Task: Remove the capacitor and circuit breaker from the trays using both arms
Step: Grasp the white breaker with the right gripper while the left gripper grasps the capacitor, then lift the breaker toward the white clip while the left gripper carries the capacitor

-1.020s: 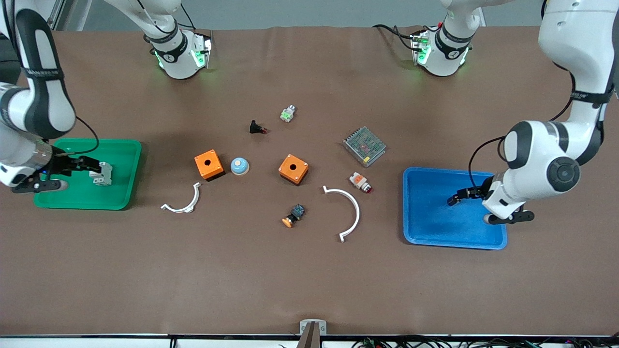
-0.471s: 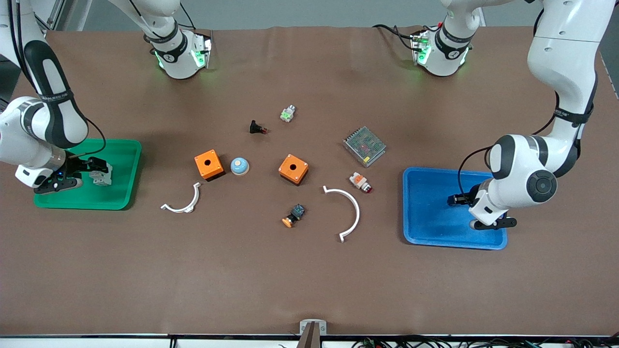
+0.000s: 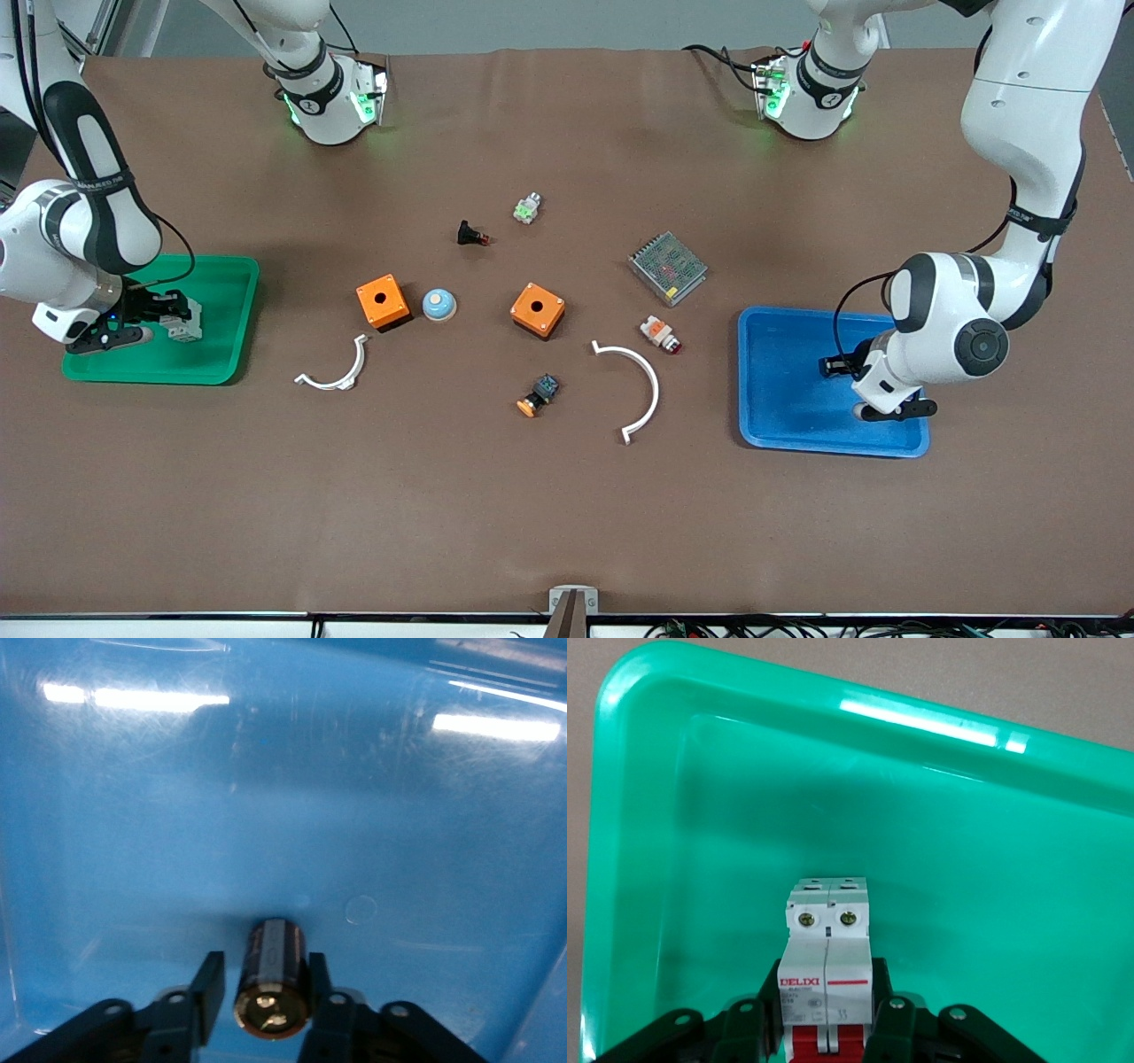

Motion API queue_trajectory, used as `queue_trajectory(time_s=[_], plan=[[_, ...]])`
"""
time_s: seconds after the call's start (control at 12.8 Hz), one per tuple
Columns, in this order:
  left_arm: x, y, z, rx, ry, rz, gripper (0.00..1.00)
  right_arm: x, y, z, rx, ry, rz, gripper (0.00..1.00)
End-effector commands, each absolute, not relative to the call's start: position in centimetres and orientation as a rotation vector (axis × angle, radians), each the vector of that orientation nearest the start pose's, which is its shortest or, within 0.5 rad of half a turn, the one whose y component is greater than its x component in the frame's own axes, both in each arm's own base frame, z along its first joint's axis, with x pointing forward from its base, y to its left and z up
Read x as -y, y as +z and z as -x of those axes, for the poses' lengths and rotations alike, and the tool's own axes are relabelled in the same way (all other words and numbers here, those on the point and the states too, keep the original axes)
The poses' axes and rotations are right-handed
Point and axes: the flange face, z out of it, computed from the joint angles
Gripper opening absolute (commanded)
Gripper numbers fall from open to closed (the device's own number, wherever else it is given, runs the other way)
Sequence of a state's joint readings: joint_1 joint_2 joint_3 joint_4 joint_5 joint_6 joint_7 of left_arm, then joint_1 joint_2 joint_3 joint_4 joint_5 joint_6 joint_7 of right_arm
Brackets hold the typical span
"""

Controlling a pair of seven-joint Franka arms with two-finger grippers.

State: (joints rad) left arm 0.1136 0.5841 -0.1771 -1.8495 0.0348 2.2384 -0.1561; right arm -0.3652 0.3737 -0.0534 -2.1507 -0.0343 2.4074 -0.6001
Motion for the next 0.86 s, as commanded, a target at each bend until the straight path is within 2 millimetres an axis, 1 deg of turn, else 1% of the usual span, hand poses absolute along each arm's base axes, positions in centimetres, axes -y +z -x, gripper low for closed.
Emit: queue_trajectory(time_s=[0.0,0.08,0.16,0.24,0.31,0.39,0.47,0.55,0.63,0.71,0.78], plan=[[3.7,19.2,-62.4,0.152,0.307,3.178,0.25,19.7,26.4,-52.9,0.352,0.203,3.072,0.04],[3.8,20.0,-62.5,0.149,0.297,3.179,0.13,18.2,28.1,-53.8,0.280,0.203,3.048,0.04],[3.8,21.1,-62.6,0.143,0.289,3.179,0.06,16.5,29.2,-54.9,0.243,0.181,3.040,0.04],[3.9,22.8,-62.5,0.140,0.303,3.173,0.05,14.5,30.0,-56.0,0.181,0.176,3.048,0.04],[4.8,24.9,-62.3,0.124,0.316,3.175,0.05,11.6,30.9,-57.2,0.097,0.197,3.057,0.04],[6.3,26.7,-62.1,0.128,0.317,3.177,0.05,8.5,31.5,-58.2,0.026,0.211,3.066,0.04],[8.3,28.6,-61.6,0.154,0.313,3.174,0.05,4.9,31.7,-58.9,-0.077,0.213,3.079,0.04],[10.9,30.0,-61.0,0.175,0.315,3.176,0.05,1.1,32.0,-59.4,-0.144,0.202,3.089,0.04],[13.6,30.7,-60.3,0.211,0.330,3.176,0.04,-2.9,32.4,-59.7,-0.217,0.187,3.095,0.04],[16.7,31.1,-59.5,0.249,0.338,3.181,0.02,-5.8,32.2,-60.1,-0.300,0.178,3.097,0.04],[19.7,31.3,-58.7,0.298,0.346,3.184,0.01,-8.8,31.3,-60.7,-0.380,0.186,3.098,0.04]])
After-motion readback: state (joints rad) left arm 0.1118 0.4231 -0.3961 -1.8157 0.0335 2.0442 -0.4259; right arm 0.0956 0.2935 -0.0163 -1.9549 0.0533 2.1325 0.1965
